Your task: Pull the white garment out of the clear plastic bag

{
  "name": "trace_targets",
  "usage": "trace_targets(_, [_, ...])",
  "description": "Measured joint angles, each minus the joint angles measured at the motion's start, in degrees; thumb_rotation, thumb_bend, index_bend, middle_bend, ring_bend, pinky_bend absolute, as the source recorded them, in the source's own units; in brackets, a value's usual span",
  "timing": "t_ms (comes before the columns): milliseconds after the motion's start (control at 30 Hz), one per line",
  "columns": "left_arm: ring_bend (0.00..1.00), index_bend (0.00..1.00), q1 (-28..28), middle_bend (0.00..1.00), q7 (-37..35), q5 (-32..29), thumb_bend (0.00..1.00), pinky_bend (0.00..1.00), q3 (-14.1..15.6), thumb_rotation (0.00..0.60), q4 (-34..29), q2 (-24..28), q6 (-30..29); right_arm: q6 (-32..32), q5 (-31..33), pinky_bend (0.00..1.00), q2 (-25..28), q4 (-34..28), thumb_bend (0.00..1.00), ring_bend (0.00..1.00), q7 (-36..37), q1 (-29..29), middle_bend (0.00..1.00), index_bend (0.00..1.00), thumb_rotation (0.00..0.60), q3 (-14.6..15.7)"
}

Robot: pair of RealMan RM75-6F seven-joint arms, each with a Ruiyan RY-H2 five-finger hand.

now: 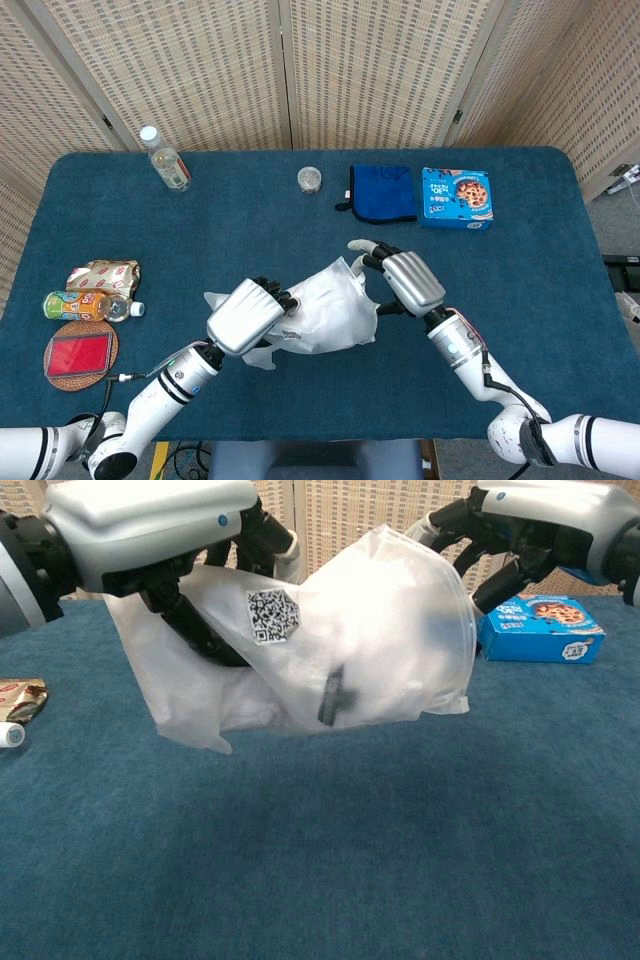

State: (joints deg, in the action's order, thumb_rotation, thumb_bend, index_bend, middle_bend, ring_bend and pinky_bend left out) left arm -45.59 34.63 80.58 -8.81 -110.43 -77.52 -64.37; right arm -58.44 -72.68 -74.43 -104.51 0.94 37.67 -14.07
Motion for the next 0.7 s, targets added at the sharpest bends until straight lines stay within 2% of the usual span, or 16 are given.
trace_targets(200, [0.54,0.54,0.26,0.64,-0.58,0.4,0.29,0.63,0.03,0.6,0.24,-0.14,-0.18,-1.04,-0.37,0.34,-0.8,0.63,0.4,0.17,-0.48,0.01,0.22,0.51,0.6,0.16])
trace_targets(467, [0.54,0.54,0.56,0.64,-0.98,1.01,0.29,0.63,-0.06,0.6,0.24,-0.16,-0.55,-1.62,0.03,0.34,-1.55,1.07,0.43,0.17,-1.69,0.17,0.24,0.54,0.6,0.27])
trace_targets(700, [0.54,0.54,0.68,0.64,-1.18,1.05,0.29,0.63,-0.28,0.6,0.17,-0.1,-0.52,-2.0,0.15,0.34,-2.36,1.34,0.52,0.18,-2.09,0.38,0.25,0.56,0.6,0.31])
